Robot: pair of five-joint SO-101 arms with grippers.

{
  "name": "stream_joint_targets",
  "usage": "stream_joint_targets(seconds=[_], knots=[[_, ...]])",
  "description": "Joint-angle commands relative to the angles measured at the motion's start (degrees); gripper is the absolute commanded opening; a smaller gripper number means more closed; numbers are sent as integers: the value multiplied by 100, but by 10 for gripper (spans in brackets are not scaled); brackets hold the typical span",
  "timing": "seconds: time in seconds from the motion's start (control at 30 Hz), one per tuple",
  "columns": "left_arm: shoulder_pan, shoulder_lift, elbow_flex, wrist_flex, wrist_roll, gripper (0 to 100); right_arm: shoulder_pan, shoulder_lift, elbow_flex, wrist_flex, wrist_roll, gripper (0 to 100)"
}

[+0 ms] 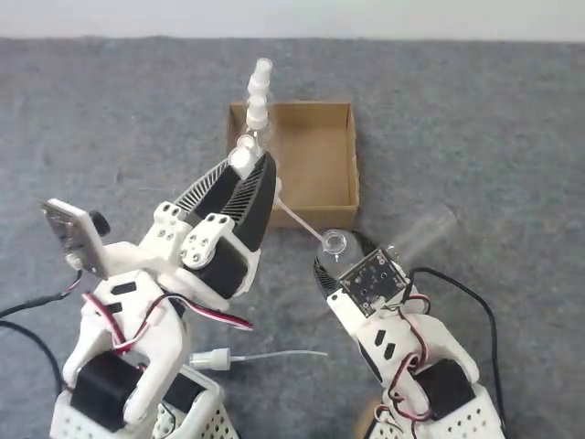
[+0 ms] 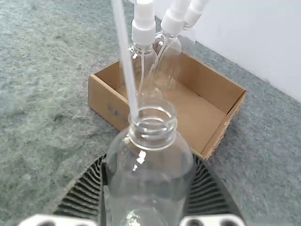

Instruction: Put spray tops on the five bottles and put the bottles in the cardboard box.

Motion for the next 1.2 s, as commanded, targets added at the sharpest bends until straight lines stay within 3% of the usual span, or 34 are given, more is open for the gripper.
stream_joint_targets(seconds=[0.0, 0.43, 0.77, 1.17], knots=[[35, -26, -48, 70, 0, 12, -66, -119, 0, -207, 62, 30], [26, -35, 945, -1064, -9, 12, -84, -119, 18, -259, 62, 30], [26, -35, -242, -448, 18, 12, -75, -119, 18, -259, 70, 30], [26, -26, -180, -448, 9, 12, -75, -119, 18, -268, 70, 30]])
